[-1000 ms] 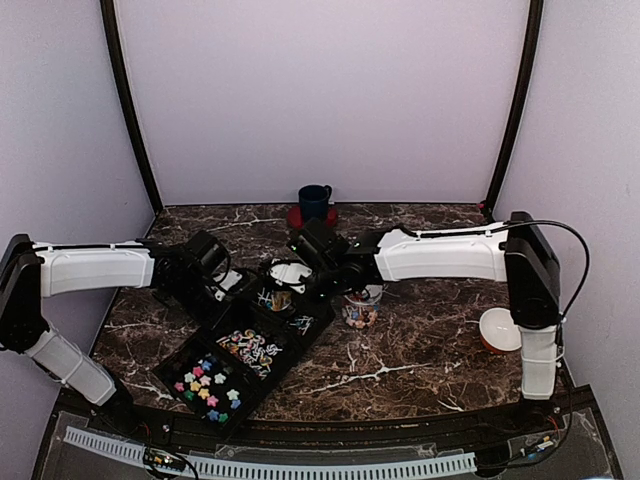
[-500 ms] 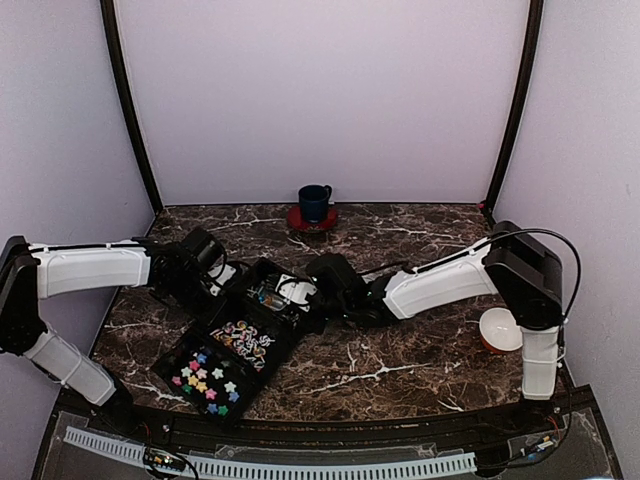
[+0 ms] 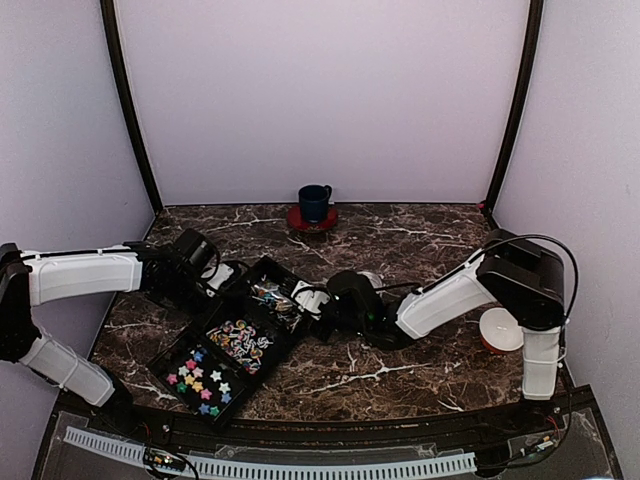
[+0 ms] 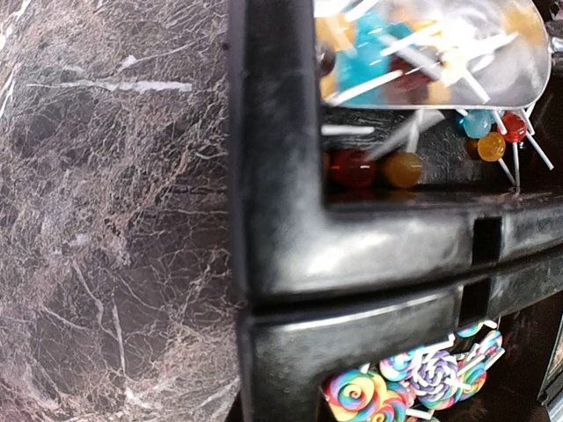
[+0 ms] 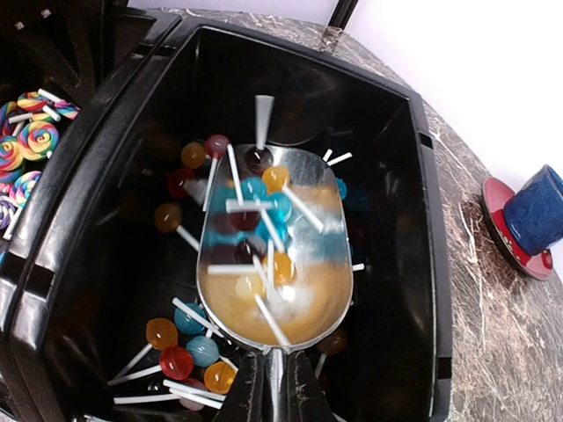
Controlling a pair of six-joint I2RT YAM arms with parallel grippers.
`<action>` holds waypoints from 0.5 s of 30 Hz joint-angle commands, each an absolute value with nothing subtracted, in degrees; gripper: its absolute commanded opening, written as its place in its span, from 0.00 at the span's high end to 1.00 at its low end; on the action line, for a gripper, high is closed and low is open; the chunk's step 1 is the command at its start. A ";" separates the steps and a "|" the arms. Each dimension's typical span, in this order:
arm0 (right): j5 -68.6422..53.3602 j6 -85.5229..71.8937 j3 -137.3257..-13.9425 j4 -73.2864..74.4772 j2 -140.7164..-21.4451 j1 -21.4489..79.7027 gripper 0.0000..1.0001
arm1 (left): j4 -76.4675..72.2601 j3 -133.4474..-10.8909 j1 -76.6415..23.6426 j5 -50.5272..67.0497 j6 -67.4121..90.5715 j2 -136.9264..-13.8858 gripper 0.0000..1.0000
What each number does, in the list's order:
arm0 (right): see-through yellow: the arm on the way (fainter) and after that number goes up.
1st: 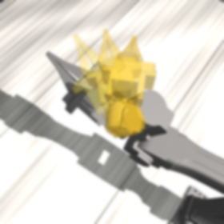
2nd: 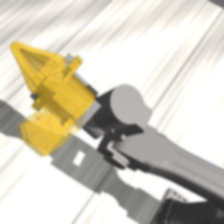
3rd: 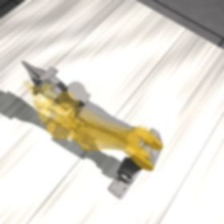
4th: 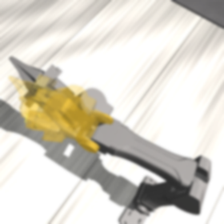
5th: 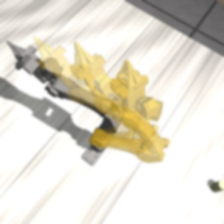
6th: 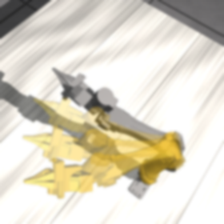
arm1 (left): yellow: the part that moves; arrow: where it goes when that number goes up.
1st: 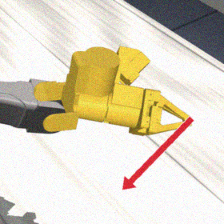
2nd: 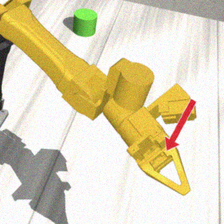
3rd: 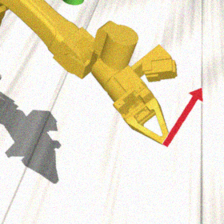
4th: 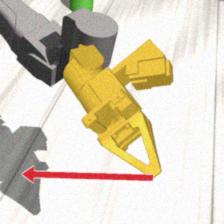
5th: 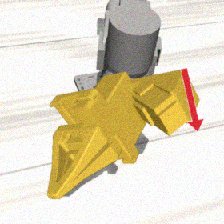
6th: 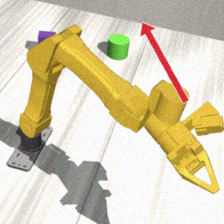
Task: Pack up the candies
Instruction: Scoop the fake candies from the storage box.
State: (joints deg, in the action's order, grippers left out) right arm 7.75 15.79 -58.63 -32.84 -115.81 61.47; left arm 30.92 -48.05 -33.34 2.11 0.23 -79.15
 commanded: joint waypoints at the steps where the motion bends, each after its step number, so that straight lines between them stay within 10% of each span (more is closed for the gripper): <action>1: 10.60 14.61 -54.33 -33.82 -115.87 60.82 1.00 | 20.57 -50.70 -33.20 13.93 0.00 -75.62 1.00; 15: 10.68 13.81 -49.49 -42.51 -112.76 60.82 1.00 | 20.77 -50.39 -32.53 12.93 0.42 -76.43 1.00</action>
